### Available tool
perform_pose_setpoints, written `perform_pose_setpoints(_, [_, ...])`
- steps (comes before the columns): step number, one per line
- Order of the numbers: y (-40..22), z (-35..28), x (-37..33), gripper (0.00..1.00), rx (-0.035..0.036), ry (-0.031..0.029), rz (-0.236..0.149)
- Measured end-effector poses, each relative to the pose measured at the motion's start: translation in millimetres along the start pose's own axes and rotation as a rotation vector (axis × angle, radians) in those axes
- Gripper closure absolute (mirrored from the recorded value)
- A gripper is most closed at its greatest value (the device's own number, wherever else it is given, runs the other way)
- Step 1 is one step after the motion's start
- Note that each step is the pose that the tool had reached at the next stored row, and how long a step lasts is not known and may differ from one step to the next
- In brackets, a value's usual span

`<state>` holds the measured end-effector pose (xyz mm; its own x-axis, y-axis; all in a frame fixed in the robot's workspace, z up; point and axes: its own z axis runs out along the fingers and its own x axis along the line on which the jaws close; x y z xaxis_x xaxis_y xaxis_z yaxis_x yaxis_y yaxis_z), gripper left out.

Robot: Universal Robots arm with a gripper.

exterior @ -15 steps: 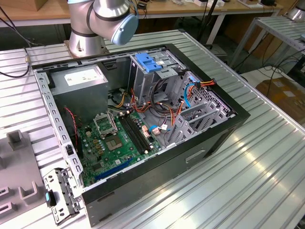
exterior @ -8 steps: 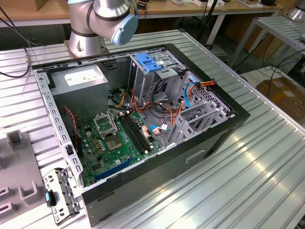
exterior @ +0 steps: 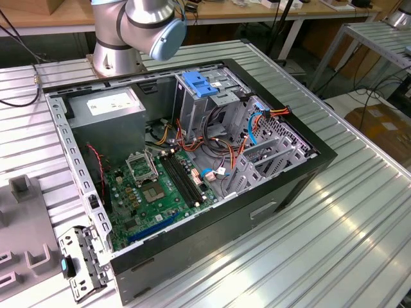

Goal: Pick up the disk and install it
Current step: 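Pick up the disk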

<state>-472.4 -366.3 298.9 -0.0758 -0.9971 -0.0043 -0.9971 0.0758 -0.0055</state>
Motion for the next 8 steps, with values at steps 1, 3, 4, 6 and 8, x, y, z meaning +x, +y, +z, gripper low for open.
perform_pose_setpoints(1, [0.1, 0.3, -1.1, 0.46, 0.0002, 0.0000, 0.001])
perform_pose_setpoints(3, [0.1, 0.3, -1.1, 0.46, 0.0001, 0.0000, 0.001])
perform_pose_setpoints(4, [0.1, 0.4, -1.1, 0.46, 0.0000, 0.0000, 0.001])
perform_pose_setpoints(6, [0.0, 0.9, 0.0, 0.46, 0.0002, -0.0001, 0.001])
perform_pose_setpoints(8, [-0.1, 1.6, 0.9, 0.46, 0.0002, -0.0001, 0.002])
